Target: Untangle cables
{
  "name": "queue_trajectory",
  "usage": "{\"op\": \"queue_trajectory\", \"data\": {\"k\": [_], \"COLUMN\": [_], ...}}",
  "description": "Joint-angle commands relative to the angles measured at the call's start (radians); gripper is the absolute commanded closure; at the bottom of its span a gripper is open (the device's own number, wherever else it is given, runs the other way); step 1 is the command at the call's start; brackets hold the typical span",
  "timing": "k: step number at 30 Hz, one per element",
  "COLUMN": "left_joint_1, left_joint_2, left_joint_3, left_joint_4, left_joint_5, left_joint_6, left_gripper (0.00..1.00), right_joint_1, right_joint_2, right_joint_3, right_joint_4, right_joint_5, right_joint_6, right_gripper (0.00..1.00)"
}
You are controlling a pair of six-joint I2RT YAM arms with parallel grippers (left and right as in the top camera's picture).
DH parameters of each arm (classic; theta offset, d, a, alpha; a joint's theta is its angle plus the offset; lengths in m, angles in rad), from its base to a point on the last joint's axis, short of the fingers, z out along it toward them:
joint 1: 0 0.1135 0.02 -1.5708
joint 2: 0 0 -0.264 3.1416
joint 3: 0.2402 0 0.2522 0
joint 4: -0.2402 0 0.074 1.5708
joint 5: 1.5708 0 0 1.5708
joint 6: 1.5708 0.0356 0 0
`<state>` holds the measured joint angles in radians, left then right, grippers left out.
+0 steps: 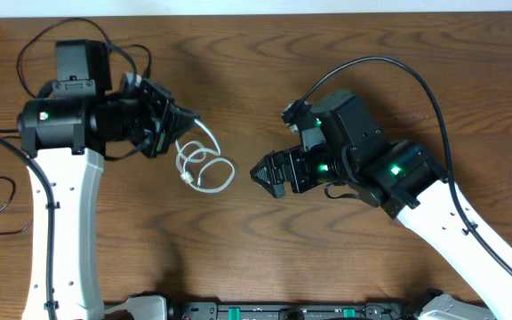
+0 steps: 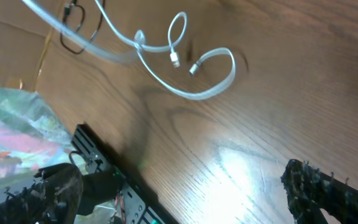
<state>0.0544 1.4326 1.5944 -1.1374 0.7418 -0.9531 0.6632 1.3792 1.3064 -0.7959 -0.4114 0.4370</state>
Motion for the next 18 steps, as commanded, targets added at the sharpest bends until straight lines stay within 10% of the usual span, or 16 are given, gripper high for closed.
{"op": "queue_trajectory", "data": {"k": [1, 7, 18], "left_joint_1": [0.009, 0.017, 0.133], "left_joint_2": [0.004, 0.004, 0.007], "left_joint_3": [0.006, 0.006, 0.005], "left_joint_4": [0.098, 0.344, 0.351], "left_joint_5": [0.055, -0.041, -0.684], "left_joint_6": [-0.117, -0.13, -0.118], "left_gripper": [0.93, 0.93, 0.92], "right_joint_1": [-0.004, -0.004, -0.003], "right_joint_2": [-0.003, -0.003, -0.002], "right_joint_3": [0.014, 0.014, 0.014], "right_joint_4": [-0.019, -0.056, -0.104], "right_joint_5": [0.047, 0.055, 0.074], "right_joint_6": [0.01, -0.019, -0.068], "right_gripper": [0.01, 0.01, 0.01]}}
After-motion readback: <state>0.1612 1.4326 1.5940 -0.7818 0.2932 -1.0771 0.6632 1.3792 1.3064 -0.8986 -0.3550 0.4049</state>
